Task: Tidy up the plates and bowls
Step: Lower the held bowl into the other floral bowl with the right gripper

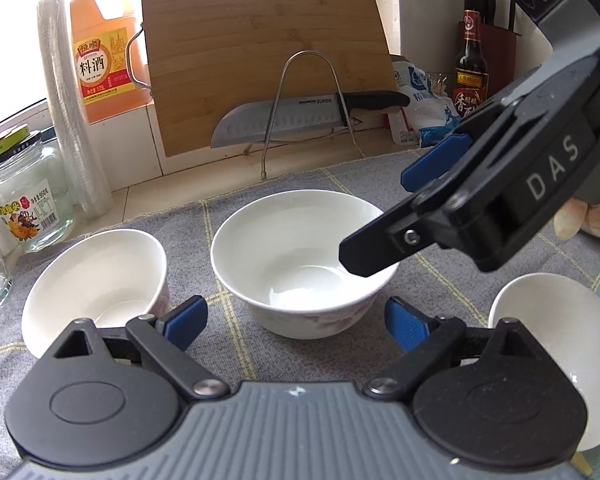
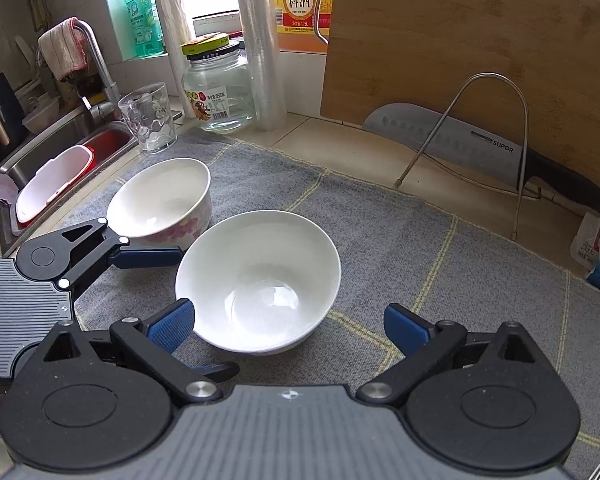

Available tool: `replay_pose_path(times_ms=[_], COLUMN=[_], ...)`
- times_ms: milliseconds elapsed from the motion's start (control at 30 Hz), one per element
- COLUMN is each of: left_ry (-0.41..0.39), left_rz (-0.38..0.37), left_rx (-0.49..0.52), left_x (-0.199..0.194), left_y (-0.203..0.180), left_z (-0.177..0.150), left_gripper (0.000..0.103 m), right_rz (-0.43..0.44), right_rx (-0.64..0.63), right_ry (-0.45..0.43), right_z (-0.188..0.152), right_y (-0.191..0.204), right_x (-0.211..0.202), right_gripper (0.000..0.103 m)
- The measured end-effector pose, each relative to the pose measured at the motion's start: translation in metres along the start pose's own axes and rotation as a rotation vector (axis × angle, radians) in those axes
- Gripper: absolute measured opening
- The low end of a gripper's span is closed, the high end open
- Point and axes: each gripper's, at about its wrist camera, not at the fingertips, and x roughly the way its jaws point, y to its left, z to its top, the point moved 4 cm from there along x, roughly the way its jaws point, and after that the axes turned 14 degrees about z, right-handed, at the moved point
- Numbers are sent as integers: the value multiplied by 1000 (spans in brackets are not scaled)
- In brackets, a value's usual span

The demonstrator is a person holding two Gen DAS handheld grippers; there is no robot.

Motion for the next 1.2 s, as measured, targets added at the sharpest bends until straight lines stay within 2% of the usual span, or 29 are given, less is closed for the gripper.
replay_pose_path(times_ms=[100,367,433,767,1200], left_ry=[2,-12,-14,-15,-18], left_rz=[-7,-23,-23,-43,-69], left_rx=[4,21,22,27,34], left_x=[3,3,3,6,8], left_y=[0,-2,-2,-2,0], left_z=[1,2,3,3,4], left_gripper=[94,92,88,88,88], right_rz=[10,38,45,76,68], right_rx=[-3,19,24,20,10], right_ry=[10,28,33,54,66], right_z=[4,11,13,21,22], right_y=[-2,-12,-15,-16,-14], right_x=[7,20,24,36,38], right_gripper=[101,90,87,76,75])
